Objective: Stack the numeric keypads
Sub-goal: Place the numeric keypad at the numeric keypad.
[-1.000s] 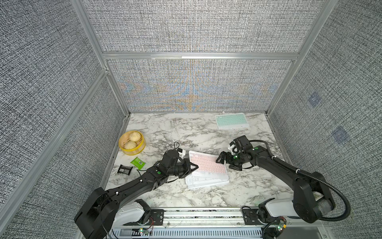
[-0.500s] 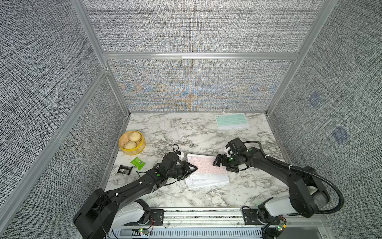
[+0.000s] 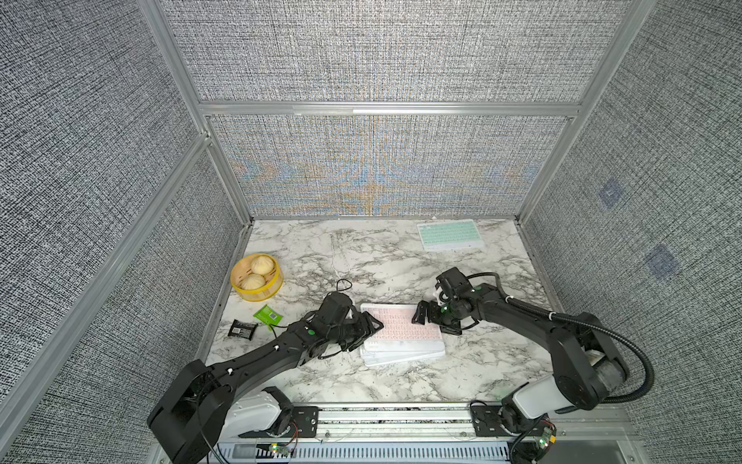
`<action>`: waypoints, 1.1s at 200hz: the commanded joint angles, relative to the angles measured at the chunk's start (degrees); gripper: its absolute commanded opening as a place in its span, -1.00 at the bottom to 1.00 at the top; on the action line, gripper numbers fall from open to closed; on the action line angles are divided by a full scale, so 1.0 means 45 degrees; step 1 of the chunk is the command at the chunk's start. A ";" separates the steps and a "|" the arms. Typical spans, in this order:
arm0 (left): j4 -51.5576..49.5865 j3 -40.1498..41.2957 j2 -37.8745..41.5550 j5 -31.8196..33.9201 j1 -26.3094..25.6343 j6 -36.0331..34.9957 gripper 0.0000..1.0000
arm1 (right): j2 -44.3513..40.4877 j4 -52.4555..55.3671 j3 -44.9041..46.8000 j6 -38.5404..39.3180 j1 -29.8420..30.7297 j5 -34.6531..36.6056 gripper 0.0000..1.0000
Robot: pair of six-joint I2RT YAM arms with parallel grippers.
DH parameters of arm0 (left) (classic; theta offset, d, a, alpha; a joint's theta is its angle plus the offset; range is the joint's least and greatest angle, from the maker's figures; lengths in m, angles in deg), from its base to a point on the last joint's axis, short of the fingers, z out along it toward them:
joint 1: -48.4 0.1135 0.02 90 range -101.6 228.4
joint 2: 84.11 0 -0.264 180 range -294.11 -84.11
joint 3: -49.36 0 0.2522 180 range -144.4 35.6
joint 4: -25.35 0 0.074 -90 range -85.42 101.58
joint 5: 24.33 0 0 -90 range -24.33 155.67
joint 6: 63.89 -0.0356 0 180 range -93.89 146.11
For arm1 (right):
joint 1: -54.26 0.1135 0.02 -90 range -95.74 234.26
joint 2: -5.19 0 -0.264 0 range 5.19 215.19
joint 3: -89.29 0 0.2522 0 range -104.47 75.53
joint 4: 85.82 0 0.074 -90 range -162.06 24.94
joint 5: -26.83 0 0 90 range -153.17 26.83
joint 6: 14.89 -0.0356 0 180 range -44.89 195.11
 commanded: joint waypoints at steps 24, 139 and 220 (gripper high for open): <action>-0.2928 -0.0857 -0.0222 0.1197 0.0025 -0.0279 0.39 | 0.0154 0.0532 -0.0361 0.0272 0.0055 0.0066 0.98; -0.6100 -0.4238 -0.1165 0.2612 0.0991 -0.3112 0.70 | 0.0927 0.1564 -0.2330 0.0263 0.0056 0.1430 0.98; -0.8727 -1.1691 -0.7157 0.0801 0.3197 -0.8038 0.86 | 0.3225 0.2415 -0.6598 -0.0224 -0.0657 0.5035 0.98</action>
